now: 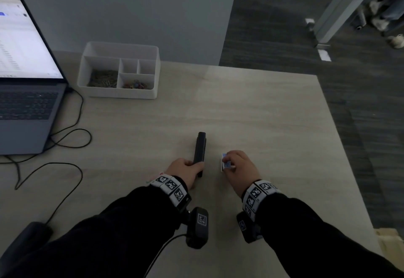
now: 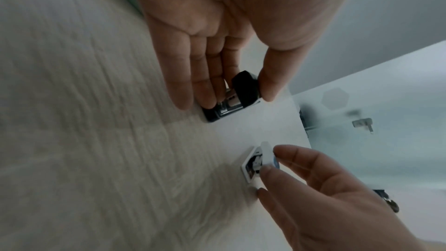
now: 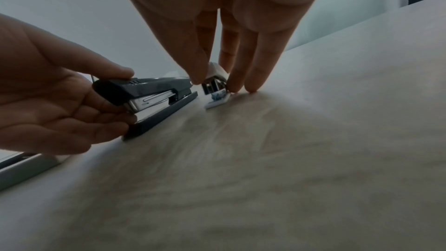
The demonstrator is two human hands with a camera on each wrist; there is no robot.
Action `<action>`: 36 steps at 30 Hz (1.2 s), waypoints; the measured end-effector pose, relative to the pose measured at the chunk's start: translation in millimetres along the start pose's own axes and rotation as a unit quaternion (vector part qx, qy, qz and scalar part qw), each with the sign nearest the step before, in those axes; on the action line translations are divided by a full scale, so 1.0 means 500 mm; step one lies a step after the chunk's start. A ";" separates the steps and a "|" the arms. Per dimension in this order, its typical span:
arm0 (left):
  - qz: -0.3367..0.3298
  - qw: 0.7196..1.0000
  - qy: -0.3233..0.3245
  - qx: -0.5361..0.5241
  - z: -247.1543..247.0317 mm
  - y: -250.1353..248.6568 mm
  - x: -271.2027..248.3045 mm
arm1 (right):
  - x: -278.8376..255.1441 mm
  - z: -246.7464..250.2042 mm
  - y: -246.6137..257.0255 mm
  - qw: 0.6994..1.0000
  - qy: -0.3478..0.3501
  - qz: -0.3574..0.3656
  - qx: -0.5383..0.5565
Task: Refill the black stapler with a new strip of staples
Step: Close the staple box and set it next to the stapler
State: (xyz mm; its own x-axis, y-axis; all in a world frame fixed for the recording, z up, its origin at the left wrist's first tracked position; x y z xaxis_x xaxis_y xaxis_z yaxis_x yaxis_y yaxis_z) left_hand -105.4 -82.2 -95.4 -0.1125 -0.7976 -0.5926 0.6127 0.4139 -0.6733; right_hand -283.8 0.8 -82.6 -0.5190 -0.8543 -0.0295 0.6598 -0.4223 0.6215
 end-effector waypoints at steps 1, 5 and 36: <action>0.003 1.000 -0.008 -0.014 0.000 -0.009 0.003 | 0.008 0.000 0.001 1.000 0.001 -0.001 -0.002; 0.017 0.998 -0.009 -0.055 0.000 -0.029 0.016 | 0.028 0.001 0.004 1.000 0.006 -0.001 -0.006; -0.160 0.954 -0.127 0.219 0.139 -0.017 0.123 | 0.045 -0.003 0.006 1.000 0.004 0.008 -0.002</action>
State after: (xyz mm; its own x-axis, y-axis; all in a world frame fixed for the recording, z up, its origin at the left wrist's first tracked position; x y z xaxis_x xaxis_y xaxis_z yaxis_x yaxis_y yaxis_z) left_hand -63.2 -165.5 -95.3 -0.1895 -0.9558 -0.2250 0.8536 -0.0471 -0.5188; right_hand -292.8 -20.1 -82.6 -0.5039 -0.8634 -0.0255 0.6706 -0.4096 0.6185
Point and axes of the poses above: each hand's wrist, its own x-axis towards the middle knuckle, its own z-axis out of the back of the hand, y = z × x, the point moved 7 cm from there along x, towards the middle knuckle, and after that the axes turned 11 degrees about -y, right-handed, at the moved point
